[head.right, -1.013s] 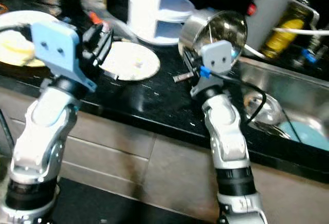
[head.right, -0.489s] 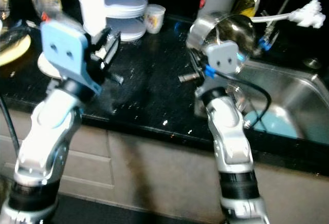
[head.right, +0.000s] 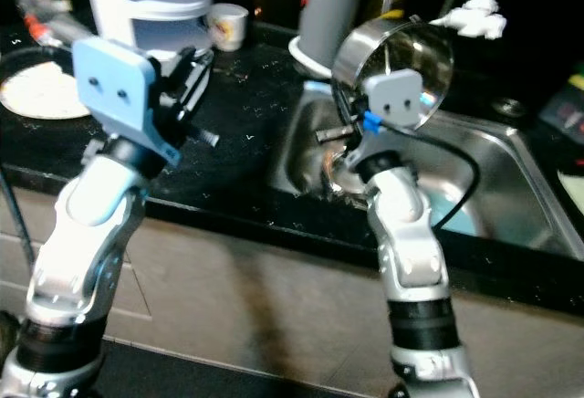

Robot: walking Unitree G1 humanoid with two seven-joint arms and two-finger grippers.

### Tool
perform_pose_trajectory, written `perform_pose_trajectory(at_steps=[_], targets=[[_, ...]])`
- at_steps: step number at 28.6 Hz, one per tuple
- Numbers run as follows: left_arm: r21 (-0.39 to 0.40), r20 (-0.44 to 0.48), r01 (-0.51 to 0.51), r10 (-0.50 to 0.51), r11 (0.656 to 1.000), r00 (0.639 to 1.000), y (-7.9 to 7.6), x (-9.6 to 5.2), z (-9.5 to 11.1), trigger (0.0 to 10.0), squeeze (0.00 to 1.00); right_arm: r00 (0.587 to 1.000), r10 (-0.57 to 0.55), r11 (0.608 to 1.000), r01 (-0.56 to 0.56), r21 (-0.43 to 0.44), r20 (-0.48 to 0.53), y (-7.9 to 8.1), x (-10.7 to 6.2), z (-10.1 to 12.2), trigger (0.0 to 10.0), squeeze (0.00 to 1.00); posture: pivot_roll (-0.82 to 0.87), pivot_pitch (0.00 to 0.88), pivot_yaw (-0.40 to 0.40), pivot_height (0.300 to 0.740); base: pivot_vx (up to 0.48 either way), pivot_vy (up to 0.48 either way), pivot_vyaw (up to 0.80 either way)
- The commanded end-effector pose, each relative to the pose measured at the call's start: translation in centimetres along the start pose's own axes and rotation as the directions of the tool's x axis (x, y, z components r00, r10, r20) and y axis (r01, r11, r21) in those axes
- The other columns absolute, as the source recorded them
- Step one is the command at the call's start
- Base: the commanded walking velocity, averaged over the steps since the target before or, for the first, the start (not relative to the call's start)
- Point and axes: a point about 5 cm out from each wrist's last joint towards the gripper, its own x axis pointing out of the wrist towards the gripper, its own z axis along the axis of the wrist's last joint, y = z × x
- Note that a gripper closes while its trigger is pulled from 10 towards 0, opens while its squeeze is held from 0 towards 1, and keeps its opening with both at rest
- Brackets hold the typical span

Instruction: Kitchen organization

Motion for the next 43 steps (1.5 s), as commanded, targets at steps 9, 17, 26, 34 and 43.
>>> perform_pose_trajectory(at_steps=[9,17,26,34,43], targets=[[-0.008,-0.009,0.015,-0.015,1.0,1.0,-0.4,-0.1,-0.2,10.0,0.0,1.0,-0.002,1.0,0.002,-0.018,0.003,-0.2,-0.1,0.2,10.0,0.0,0.15,0.01,-0.21,0.74,0.0,-0.051,0.0],[-0.03,0.006,0.007,-0.007,1.0,1.0,-0.4,-0.1,0.0,10.0,0.0,1.0,0.0,1.0,0.0,-0.02,-0.001,-0.2,-0.1,0.2,10.0,0.0,0.15,0.014,-0.209,0.74,0.0,-0.321,0.0],[-0.026,0.008,0.003,-0.003,1.0,1.0,-0.2,0.0,0.0,10.0,0.0,1.0,0.004,1.0,-0.004,-0.019,-0.003,-0.1,-0.1,0.1,10.0,0.0,0.15,0.014,-0.207,0.74,0.0,0.0,0.0],[-0.02,0.006,0.007,-0.007,1.0,1.0,0.0,0.1,-0.1,10.0,0.0,1.0,0.012,1.0,-0.012,-0.026,-0.006,0.1,-0.1,0.1,10.0,0.0,0.15,0.015,-0.207,0.74,0.0,0.0,0.0],[0.008,0.003,0.002,-0.002,1.0,1.0,1.0,0.4,-0.2,10.0,0.0,0.999,0.01,0.999,-0.011,-0.036,-0.033,0.1,-0.1,-0.2,10.0,0.0,0.14,0.015,-0.205,0.74,0.0,0.0,-0.36]])
